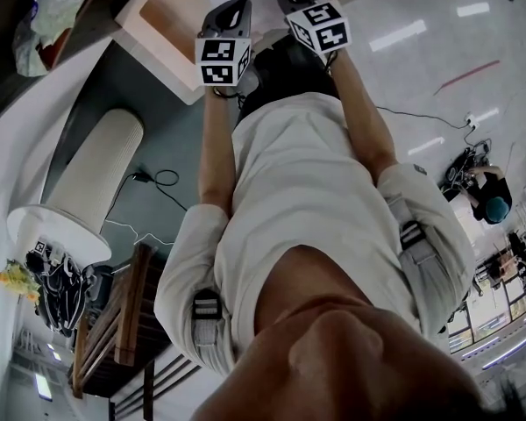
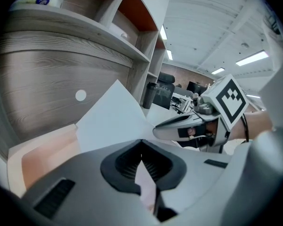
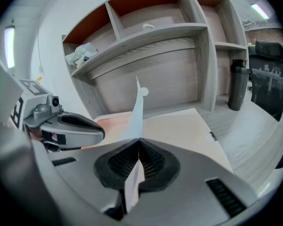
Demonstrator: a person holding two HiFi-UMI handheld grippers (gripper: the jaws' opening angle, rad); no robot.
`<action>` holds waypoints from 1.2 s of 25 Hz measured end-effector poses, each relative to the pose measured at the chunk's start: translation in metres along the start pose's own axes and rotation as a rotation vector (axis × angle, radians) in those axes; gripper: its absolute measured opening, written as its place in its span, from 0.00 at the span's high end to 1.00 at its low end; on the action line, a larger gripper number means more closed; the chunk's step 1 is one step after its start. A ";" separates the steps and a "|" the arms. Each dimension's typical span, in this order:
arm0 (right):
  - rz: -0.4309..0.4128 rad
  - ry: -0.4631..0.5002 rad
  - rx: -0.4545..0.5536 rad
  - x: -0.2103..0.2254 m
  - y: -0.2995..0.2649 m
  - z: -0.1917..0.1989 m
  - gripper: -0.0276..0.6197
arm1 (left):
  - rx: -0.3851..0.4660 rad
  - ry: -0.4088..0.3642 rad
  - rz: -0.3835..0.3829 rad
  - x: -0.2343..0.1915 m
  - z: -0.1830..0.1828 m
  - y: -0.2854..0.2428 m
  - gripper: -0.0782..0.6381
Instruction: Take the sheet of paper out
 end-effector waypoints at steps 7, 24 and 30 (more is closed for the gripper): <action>0.029 0.005 0.029 -0.001 0.026 -0.007 0.92 | 0.022 -0.021 0.007 0.011 -0.013 0.013 0.88; 0.030 0.092 0.155 -0.044 0.099 -0.050 0.92 | 0.178 -0.045 -0.034 0.028 -0.054 0.088 0.88; 0.008 0.169 0.220 -0.072 0.124 -0.075 0.92 | 0.264 -0.052 -0.082 0.027 -0.070 0.137 0.88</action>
Point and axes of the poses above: the fingertips, and each gripper's own axes: y backward along the fingers, x to its right, z out of its underside, the point moved 10 cm from there along y, backward along the fingers, and after that the axes turned 7 degrees about -x, right-handed, at the moved point
